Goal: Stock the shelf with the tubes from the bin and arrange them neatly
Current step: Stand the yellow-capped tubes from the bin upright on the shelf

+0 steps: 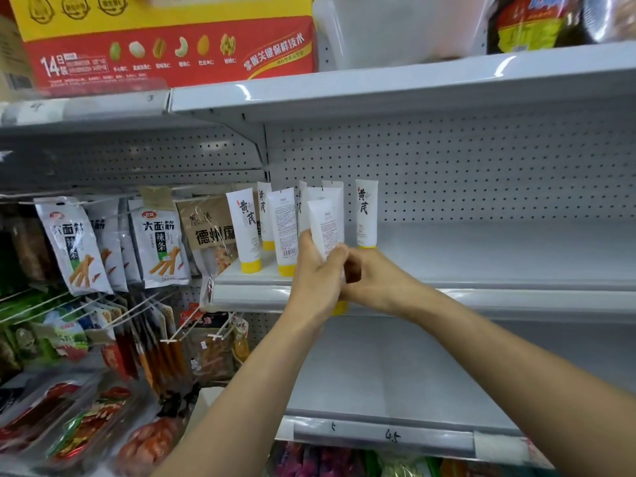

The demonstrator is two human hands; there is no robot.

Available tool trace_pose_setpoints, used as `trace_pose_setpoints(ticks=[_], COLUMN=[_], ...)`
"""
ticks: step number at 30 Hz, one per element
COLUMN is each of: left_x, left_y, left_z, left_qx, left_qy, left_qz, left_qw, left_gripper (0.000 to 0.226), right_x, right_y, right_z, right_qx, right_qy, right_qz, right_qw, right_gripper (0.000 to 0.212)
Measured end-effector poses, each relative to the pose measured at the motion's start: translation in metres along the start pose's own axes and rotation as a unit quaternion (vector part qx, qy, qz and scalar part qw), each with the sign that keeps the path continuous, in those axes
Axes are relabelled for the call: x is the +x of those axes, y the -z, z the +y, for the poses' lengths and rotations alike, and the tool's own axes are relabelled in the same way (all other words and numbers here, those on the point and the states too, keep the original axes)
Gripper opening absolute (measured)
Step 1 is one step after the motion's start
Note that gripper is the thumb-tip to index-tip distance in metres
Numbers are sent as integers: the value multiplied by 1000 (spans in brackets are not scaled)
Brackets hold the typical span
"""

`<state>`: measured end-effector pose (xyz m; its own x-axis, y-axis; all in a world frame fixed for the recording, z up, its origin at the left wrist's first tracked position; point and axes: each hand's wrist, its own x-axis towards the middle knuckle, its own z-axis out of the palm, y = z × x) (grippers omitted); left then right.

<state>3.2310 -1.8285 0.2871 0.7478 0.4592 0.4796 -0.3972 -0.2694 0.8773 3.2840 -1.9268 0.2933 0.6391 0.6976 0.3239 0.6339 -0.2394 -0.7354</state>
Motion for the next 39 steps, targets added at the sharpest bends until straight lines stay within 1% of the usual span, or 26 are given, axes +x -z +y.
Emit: trace_pose_setpoints(ticks=[1, 3, 6, 8, 10, 12, 20, 25, 30, 31, 33, 35, 36, 37, 39], left_x=[0, 0, 0, -1, -2, -4, -3, -4, -8, -9, -13, -22, -28, -36, -53], left_y=[1, 6, 21, 32, 39, 42, 45, 45, 43, 44, 44, 45, 44, 44, 43], left_z=[-1, -2, -9, -17, -24, -25, -27, -32, -33, -33, -33, -33, -34, -36, -42], left_qx=[7, 33, 137, 259, 369, 418, 424, 414, 412, 410, 402, 390, 383, 378, 377], left_qy=[0, 4, -16, -51, -74, -66, -40, -35, -32, -31, -34, -40, -41, -39, -30], left_qz=[-9, -31, -69, -78, -77, -74, -82, -82, -88, -87, -78, -62, -55, -51, -49], left_qw=[1000, 999, 988, 961, 923, 903, 901, 906, 906, 908, 912, 918, 921, 924, 924], left_gripper=[32, 30, 27, 27, 26, 24, 21, 17, 17, 17, 16, 16, 16, 15, 15], right_x=[0, 2, 10, 19, 27, 36, 50, 51, 45, 39, 25, 4, -6, -16, -35], right_y=[2, 8, 23, 33, 39, 41, 36, 35, 35, 35, 33, 28, 25, 20, 8], right_z=[4, 7, 11, 15, 22, 31, 62, 63, 57, 54, 51, 48, 47, 48, 51], right_qx=[8, 19, 42, 30, 20, 10, -50, -60, -75, -83, -109, -137, -149, -158, -170], right_qy=[0, -11, -27, -39, -51, -64, -116, -117, -134, -135, -111, -39, 0, 30, 67], right_qz=[5, 31, 88, 129, 161, 178, 170, 174, 151, 157, 219, 293, 309, 309, 284], right_qw=[1000, 999, 995, 990, 985, 982, 977, 976, 977, 975, 963, 945, 939, 937, 941], right_gripper=[26, 27, 29, 32, 35, 41, 56, 58, 56, 56, 49, 31, 24, 22, 23])
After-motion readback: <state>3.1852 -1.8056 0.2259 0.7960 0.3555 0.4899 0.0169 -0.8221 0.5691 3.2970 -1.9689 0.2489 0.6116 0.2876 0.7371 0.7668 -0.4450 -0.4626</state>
